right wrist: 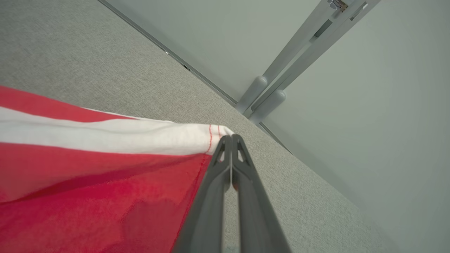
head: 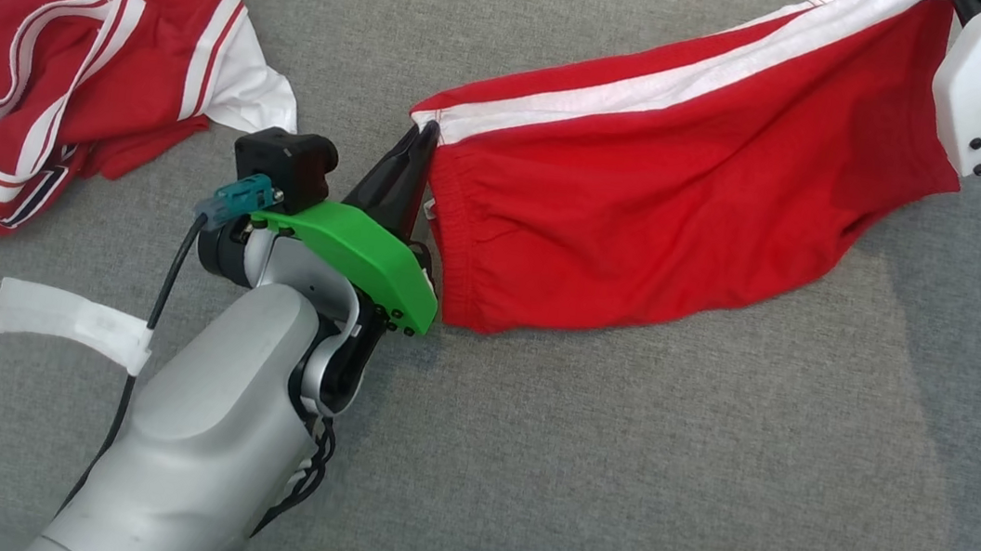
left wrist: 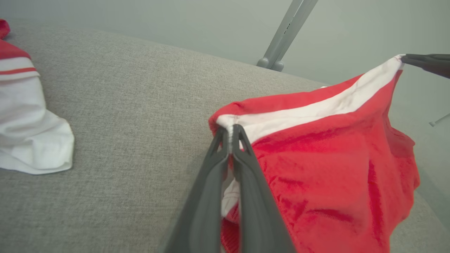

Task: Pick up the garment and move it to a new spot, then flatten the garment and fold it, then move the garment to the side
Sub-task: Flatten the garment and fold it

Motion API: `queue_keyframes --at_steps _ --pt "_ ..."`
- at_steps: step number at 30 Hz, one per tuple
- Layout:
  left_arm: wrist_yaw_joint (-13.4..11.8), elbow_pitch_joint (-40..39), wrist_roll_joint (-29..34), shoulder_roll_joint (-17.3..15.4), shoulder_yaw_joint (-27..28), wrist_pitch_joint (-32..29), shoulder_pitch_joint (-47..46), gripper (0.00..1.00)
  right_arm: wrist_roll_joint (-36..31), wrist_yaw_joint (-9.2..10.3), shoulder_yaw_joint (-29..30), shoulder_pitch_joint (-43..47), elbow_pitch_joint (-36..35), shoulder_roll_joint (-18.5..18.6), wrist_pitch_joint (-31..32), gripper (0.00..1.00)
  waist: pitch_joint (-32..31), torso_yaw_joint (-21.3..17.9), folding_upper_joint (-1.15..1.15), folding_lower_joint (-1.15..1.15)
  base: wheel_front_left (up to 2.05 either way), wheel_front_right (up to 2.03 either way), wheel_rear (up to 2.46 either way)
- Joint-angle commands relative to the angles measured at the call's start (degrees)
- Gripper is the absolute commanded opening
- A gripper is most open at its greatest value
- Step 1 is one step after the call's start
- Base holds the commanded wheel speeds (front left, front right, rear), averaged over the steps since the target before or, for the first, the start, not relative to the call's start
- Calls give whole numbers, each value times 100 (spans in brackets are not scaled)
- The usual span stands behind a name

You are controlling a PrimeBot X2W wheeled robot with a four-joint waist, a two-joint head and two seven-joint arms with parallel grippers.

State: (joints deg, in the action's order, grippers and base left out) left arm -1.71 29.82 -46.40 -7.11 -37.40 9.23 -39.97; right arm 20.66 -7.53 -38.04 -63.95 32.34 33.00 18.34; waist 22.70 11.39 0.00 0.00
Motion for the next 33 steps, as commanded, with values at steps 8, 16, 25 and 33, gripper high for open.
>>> queue_keyframes --at_steps 8,16,25,33 --pt "54 360 -63 148 74 198 -369 100 206 8 -144 -309 515 -237 -410 100 197 77 0 0 0 0 0" --pt "-123 192 163 14 487 573 -21 100 600 8 36 9 742 -361 -1062 100 -113 31 0 0 0 0 0" --pt "-111 -1494 1192 -71 1729 597 1312 100 1237 8 877 831 1167 -702 -1964 100 -634 -38 0 0 0 0 0" --pt "247 -2574 2318 12 2310 591 2696 100 1194 8 1424 1568 1880 -1061 -2397 100 -941 -22 0 0 0 0 0"
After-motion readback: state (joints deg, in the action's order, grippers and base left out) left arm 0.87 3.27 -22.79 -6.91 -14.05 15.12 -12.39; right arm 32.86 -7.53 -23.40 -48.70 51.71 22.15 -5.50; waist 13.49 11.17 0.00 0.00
